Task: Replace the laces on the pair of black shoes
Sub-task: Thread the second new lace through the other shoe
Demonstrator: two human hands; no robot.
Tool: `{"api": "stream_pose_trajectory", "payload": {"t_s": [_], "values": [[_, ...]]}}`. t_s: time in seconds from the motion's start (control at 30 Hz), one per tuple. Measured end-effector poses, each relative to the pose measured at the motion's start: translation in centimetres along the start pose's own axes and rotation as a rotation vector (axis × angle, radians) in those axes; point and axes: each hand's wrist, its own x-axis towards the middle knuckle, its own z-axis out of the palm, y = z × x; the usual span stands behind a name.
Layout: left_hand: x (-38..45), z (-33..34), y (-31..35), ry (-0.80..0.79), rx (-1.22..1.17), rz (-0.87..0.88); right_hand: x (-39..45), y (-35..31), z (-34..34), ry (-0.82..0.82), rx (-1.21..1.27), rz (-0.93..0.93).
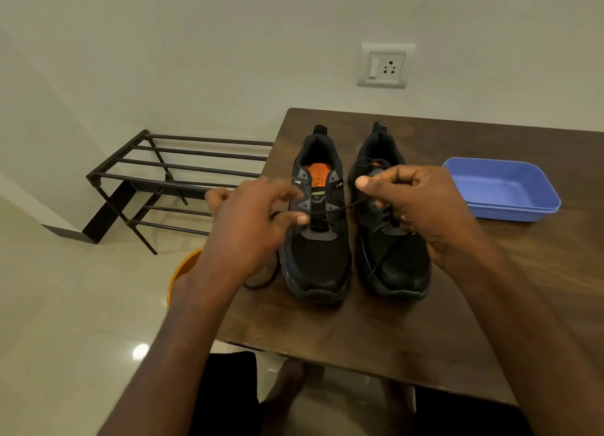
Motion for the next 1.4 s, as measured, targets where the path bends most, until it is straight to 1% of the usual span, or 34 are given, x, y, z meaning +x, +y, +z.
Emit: {"api": "stream_pose_trajectory", "payload": {"t_s": [0.07,0.13,0.17,0.23,0.3,0.37,0.43,0.53,0.57,0.63,0.73,0.77,0.8,0.87,0.93,1.0,1.13,1.27,1.3,1.33,1.4], "values": [[-0.3,0.4,1.1,-0.046,-0.228,0.100,-0.5,-0.2,1.1,-0.131,0.019,-0.001],[-0.5,0.9,1.6,-0.092,-0.370,0.167,-0.8,-0.4,2.2,-0.241,0.084,-0.008],[-0.5,1.0,1.5,-0.091,-0.388,0.161,-0.8,-0.4,2.4,-0.256,0.106,-0.009],[-0.3,0.9,0.7,-0.029,-0.377,0.089,-0.6,-0.5,2.1,-0.222,0.122,0.007],[0.1,0.6,-0.4,0.036,-0.259,-0.003,-0.1,-0.2,1.0,-0.152,0.108,0.033],[0.3,0.5,-1.2,0.021,-0.119,-0.062,0.2,0.2,0.0,-0.103,0.061,0.040],[0.3,0.7,-0.8,-0.004,-0.178,-0.035,0.3,0.5,-0.2,-0.131,0.021,0.012],[0.1,1.5,0.6,-0.019,-0.362,0.111,0.0,0.3,0.8,-0.268,-0.047,-0.081],[0.0,1.6,1.1,-0.042,-0.408,0.147,-0.1,0.3,1.3,-0.287,-0.064,-0.115],[-0.2,1.6,1.4,-0.045,-0.458,0.149,-0.1,0.4,1.9,-0.232,-0.051,-0.133],[0.0,1.9,0.2,-0.012,-0.458,0.053,0.3,0.9,1.8,-0.057,0.025,-0.070],[0.0,1.9,0.0,-0.013,-0.458,0.026,0.5,1.1,1.6,-0.023,0.033,-0.052],[0.1,2.1,-0.2,-0.018,-0.469,0.009,0.6,1.3,1.5,-0.010,0.025,-0.044],[0.2,2.3,0.0,-0.032,-0.531,0.016,0.7,1.5,1.7,-0.045,-0.027,-0.079],[0.1,2.6,0.3,-0.041,-0.593,0.041,0.6,1.5,2.3,-0.111,-0.105,-0.161],[0.2,2.9,0.7,-0.053,-0.631,0.045,0.6,1.6,2.9,-0.134,-0.154,-0.231],[0.4,3.2,0.5,0.041,-0.628,0.025,0.8,1.8,3.6,-0.045,-0.062,-0.239],[0.5,3.5,0.3,0.090,-0.581,0.026,1.0,2.2,4.5,0.003,-0.005,-0.186],[0.5,3.6,0.3,0.104,-0.552,0.024,1.0,2.4,4.8,0.033,-0.036,-0.181],[0.5,3.8,0.3,0.121,-0.528,0.017,1.1,2.6,5.2,0.082,-0.121,-0.197],[0.5,4.0,0.2,0.152,-0.512,0.001,1.4,3.2,5.8,0.173,-0.383,-0.254]]}}
